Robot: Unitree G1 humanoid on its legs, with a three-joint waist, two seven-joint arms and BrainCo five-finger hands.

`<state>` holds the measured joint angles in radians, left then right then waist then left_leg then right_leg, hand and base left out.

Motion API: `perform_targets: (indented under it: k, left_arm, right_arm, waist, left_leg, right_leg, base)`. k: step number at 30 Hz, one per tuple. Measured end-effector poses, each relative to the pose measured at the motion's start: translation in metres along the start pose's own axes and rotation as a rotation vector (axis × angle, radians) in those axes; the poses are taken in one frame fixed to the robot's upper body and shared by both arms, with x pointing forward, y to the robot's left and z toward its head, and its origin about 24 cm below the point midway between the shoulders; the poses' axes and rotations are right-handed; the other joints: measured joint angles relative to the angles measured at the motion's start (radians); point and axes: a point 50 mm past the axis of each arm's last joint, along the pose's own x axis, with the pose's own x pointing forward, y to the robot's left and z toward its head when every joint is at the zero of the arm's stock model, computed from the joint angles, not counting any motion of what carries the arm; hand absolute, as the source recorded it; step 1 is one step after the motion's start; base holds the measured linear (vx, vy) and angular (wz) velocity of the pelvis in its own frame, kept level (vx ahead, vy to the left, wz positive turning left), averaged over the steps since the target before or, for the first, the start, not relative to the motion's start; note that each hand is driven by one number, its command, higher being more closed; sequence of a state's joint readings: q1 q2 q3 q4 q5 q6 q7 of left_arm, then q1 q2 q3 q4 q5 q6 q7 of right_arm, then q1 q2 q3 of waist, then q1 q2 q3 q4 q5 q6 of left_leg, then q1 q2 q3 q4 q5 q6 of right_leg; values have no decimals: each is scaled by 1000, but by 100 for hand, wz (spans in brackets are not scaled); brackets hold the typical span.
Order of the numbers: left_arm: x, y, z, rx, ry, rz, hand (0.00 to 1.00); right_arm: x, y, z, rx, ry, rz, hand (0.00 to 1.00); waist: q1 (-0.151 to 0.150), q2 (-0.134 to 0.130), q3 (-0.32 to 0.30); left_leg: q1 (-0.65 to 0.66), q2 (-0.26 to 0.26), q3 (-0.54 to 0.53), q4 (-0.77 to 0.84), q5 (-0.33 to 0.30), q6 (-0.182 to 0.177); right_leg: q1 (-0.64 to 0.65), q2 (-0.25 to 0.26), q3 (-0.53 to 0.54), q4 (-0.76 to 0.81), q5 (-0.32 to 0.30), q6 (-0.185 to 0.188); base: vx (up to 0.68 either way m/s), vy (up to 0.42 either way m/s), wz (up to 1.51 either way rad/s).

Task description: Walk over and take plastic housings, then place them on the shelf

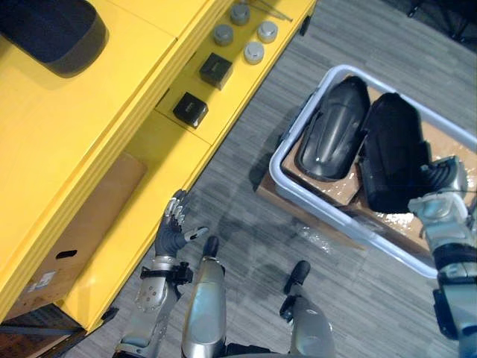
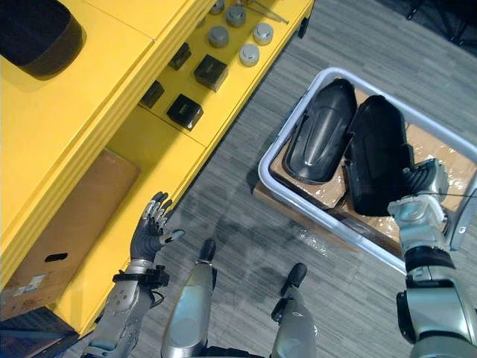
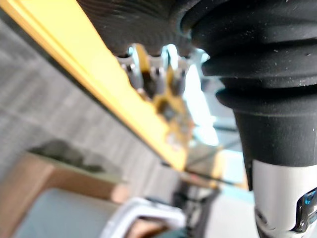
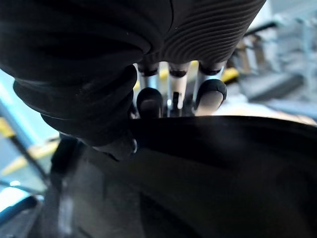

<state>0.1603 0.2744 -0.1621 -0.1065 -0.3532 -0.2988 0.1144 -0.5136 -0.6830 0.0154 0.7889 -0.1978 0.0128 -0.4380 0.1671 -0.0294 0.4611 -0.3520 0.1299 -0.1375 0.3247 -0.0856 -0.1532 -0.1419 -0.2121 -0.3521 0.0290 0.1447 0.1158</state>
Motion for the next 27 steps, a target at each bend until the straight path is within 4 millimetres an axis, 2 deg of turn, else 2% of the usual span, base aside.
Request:
perform_targets:
  k: [2,4,6,10,12,13,14,16,18,19,21,23,25,27]
  left_arm:
    - [1,0,10,-1,-44,-16,0]
    - [1,0,17,-4,-73,-33,0]
    - [2,-4,23,-12,-101,-72,0]
    - [9,-12,29,-96,-125,-150,0]
    - [21,-25,34,-126,-141,-227,0]
    - [32,-38,37,-139,-143,-290,0]
    - [37,-42,37,-148,-135,-309,0]
    - [54,-55,29,-191,-57,-368,0]
    - [66,-62,19,-198,10,-384,0]
    - [74,-64,13,-192,54,-384,0]
    - [85,-68,9,-197,107,-390,0]
    - [99,-73,8,-186,136,-396,0]
    - [111,-76,10,-204,160,-390,0]
    - [125,-82,14,-249,206,-400,0]
  right_arm:
    - [-15,12,-7,-2,-1,35,100]
    - [-25,19,-11,7,-1,56,100]
    - [-38,28,-21,35,44,67,100]
    - [-48,38,-23,54,65,72,100]
    - [-50,41,-21,66,63,56,100]
    - [-49,42,-15,68,49,45,100]
    - [-48,42,-12,70,40,43,100]
    - [-42,44,2,96,11,33,100]
    - [-38,44,14,120,-15,14,100]
    - [-34,44,27,138,-44,-2,100]
    - [-28,40,44,171,-77,-53,100]
    - [-21,31,66,220,-131,-116,100]
    - [-18,21,90,263,-209,-164,100]
    - [-19,5,126,330,-352,-216,100]
  waist:
    - [-12,-21,-3]
    - [-19,-35,-15]
    - [-30,-60,-40]
    - [-47,-89,-76]
    - [-47,-95,-93]
    - [-48,-96,-101]
    - [-48,-95,-102]
    - [-51,-96,-102]
    - [-54,-96,-102]
    - [-68,-96,-102]
    - [-73,-96,-102]
    - [-77,-96,-102]
    - [-93,-96,-102]
    - [-121,-96,-102]
  left_leg:
    - [62,3,7,-44,15,-5]
    - [87,9,17,-71,20,-7]
    - [115,17,32,-109,32,-10]
    - [157,25,60,-141,38,-14]
    - [163,32,76,-142,38,-15]
    - [164,36,84,-142,38,-15]
    - [165,37,88,-141,38,-15]
    - [176,44,103,-141,36,-17]
    - [181,49,116,-138,34,-20]
    - [178,51,120,-135,34,-20]
    - [177,59,136,-128,30,-26]
    - [175,70,157,-115,23,-29]
    - [176,75,174,-111,20,-31]
    - [178,80,204,-104,14,-31]
  right_leg:
    - [36,-2,1,6,-13,11]
    - [43,-1,3,11,-22,6]
    - [47,1,12,11,-28,9]
    - [59,7,32,-2,-27,12]
    - [59,14,51,-11,-21,16]
    - [59,18,56,-23,-11,15]
    - [59,19,59,-26,-8,15]
    - [59,24,75,-27,-3,13]
    - [57,26,85,-29,1,10]
    - [56,29,89,-37,8,8]
    - [48,36,109,-46,17,8]
    - [31,47,132,-46,25,4]
    - [22,50,147,-46,31,1]
    - [2,53,177,-46,40,2]
  base:
    - [58,-38,0]
    - [42,-27,-9]
    - [45,-23,-14]
    - [38,-9,-18]
    - [23,-5,-22]
    - [0,-2,-16]
    - [-9,0,-17]
    - [-23,5,-20]
    - [-36,3,-21]
    - [-50,4,-21]
    - [-38,5,-28]
    - [-18,-5,-37]
    - [-2,5,-29]
    - [0,21,-36]
